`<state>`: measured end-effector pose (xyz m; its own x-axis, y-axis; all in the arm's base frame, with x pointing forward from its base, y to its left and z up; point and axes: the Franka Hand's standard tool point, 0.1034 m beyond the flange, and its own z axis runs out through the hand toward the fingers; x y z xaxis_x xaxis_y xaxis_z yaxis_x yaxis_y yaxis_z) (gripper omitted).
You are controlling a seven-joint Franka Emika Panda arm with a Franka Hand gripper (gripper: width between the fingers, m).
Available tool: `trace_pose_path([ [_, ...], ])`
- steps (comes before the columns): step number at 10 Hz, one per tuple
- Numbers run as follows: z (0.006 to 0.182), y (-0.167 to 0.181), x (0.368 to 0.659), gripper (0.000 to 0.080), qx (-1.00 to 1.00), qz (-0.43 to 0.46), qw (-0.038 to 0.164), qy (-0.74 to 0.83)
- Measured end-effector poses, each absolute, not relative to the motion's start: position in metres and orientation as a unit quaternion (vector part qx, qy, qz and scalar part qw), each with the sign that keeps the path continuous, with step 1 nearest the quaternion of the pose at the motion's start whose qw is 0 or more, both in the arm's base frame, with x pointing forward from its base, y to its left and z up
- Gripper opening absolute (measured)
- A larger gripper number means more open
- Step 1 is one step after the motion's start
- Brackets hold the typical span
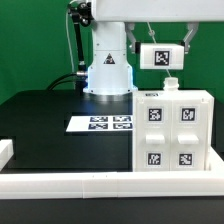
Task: Assemble cabinet
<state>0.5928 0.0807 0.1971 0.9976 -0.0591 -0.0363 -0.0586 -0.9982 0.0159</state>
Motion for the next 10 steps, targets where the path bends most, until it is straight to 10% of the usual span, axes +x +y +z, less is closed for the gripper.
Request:
trace_pose_path([
  [10, 0.175, 0.102, 0.592, 0.0554, 1.000, -0.007, 0.007, -0.029],
])
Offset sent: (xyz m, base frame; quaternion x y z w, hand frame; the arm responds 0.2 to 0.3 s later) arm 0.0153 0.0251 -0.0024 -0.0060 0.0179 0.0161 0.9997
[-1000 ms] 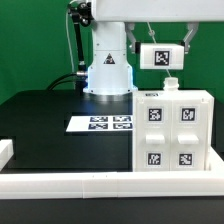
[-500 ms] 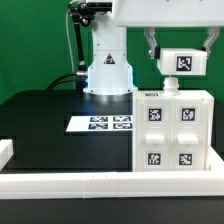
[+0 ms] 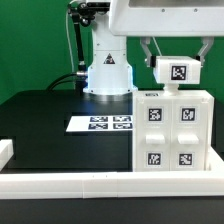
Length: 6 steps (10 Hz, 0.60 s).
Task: Assemble cabinet
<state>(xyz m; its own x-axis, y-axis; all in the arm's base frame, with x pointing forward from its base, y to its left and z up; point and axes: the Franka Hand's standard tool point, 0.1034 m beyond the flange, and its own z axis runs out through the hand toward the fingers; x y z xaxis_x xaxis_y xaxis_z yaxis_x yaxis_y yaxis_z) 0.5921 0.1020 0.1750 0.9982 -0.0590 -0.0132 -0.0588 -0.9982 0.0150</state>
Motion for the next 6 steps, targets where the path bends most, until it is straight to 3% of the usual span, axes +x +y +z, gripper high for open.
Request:
trace_pose_path([
  [6, 0.159, 0.098, 0.593, 0.0554, 0.999, -0.005, 0.010, -0.032],
])
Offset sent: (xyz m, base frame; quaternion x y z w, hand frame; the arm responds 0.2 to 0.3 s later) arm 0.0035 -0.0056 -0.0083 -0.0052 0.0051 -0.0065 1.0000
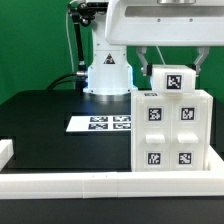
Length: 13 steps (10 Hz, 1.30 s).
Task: Assemble cabinet
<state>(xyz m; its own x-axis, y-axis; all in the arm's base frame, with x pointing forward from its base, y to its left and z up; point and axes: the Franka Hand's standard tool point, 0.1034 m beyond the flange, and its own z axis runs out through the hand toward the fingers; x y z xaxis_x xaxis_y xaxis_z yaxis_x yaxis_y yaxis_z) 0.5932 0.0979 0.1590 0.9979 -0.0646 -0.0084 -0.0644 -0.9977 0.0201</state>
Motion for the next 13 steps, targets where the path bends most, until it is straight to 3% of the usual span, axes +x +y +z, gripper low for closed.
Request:
trace_pose_path([
  [5, 0.1593, 0.0982, 0.5958, 0.0554, 0.999, 0.004, 0.008, -0.031],
  [8, 0.1582, 0.0981, 0.5955, 0.0642, 0.999, 0.004, 0.009, -0.031],
  [13, 0.1579, 0.0993, 0.5962, 0.0649, 0.999, 0.007, 0.008, -0.032],
])
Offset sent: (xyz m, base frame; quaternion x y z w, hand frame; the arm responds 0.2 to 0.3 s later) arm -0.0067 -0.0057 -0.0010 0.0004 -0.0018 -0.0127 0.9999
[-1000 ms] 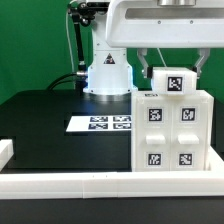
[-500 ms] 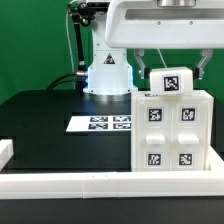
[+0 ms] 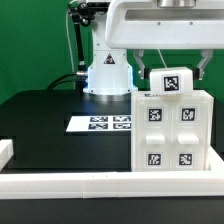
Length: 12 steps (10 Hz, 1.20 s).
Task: Assemble cabinet
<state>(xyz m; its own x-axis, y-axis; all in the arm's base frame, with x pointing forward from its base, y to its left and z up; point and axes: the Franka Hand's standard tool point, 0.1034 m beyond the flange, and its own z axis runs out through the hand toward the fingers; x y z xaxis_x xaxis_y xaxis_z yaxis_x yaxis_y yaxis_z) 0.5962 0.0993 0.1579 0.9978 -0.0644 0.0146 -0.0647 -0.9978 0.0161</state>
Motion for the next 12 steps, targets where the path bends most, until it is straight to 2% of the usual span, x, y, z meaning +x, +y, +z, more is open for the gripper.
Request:
trace_pose_path([
  [4, 0.1573, 0.0991, 0.5991, 0.0649, 0.999, 0.023, -0.007, -0.048],
  [7, 0.1561, 0.0974, 0.5984, 0.0649, 0.999, 0.021, -0.006, -0.044],
  [8, 0.1557, 0.0973, 0.5983, 0.0619, 0.999, 0.021, -0.006, -0.044],
  [9, 0.1557, 0.0973, 0.5985, 0.0551, 0.999, 0.021, -0.006, -0.044],
  [12, 0.1557, 0.0973, 0.5985, 0.0551, 0.999, 0.021, -0.006, -0.044],
])
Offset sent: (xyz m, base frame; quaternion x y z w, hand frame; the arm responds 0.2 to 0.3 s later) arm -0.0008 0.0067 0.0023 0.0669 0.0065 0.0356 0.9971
